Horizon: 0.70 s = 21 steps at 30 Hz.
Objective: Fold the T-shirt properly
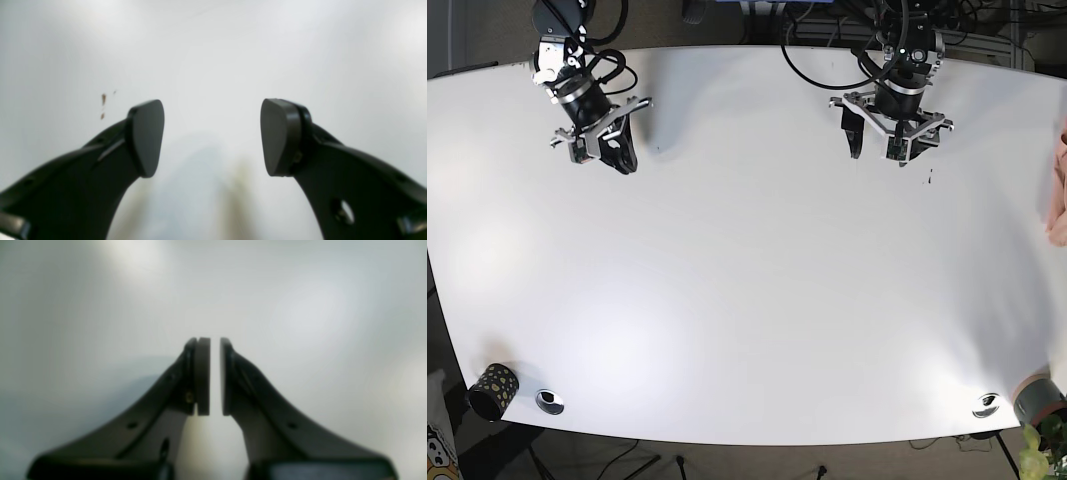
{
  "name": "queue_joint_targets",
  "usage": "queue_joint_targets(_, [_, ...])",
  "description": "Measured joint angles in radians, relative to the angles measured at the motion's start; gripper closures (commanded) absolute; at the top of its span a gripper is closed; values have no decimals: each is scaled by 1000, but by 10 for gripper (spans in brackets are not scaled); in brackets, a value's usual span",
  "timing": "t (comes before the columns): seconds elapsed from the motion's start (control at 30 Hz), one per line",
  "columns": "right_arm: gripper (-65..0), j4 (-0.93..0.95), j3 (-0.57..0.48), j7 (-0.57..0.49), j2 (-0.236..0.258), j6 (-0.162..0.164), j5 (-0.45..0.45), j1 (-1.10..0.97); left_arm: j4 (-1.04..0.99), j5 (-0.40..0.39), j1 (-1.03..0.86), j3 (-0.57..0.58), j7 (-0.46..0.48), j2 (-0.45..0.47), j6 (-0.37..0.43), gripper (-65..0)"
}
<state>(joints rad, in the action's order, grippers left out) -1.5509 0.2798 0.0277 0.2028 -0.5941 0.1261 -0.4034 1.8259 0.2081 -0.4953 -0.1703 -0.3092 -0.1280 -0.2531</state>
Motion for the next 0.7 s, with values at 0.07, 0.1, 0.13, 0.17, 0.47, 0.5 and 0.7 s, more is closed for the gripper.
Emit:
queue_joint_targets(0.07, [-46, -24, 0, 2, 14, 2, 14, -42, -8, 2, -40, -5, 59, -9, 5, -408])
queue_joint_targets(0.1, [-46, -37, 3, 2, 16, 5, 25, -68, -11, 2, -64, -5, 100, -14, 8, -410])
queue_joint_targets(0.13, [-46, -47, 3, 2, 16, 10, 36, -91, -13, 2, -90, -5, 140, -19, 7, -411])
queue_joint_targets(0.17, [-46, -56, 3, 0, 16, 10, 36, -109, -14, 1, -109, -3, 173, -22, 5, -411])
queue_joint_targets(0.47, [-44, -154, 1, 3, 16, 3, 39, -315, -12, 1, -309, -1, 250, -27, 64, -411])
queue_joint_targets(0.5, [-44, -165, 2, 2, 16, 4, 50, -341, -12, 1, -330, -1, 253, -26, 64, -411])
queue_joint_targets(0.7, [-44, -209, 80, -5, 31, 6, 141, -478, 25, -3, -480, 6, 259, -27, 63, -413])
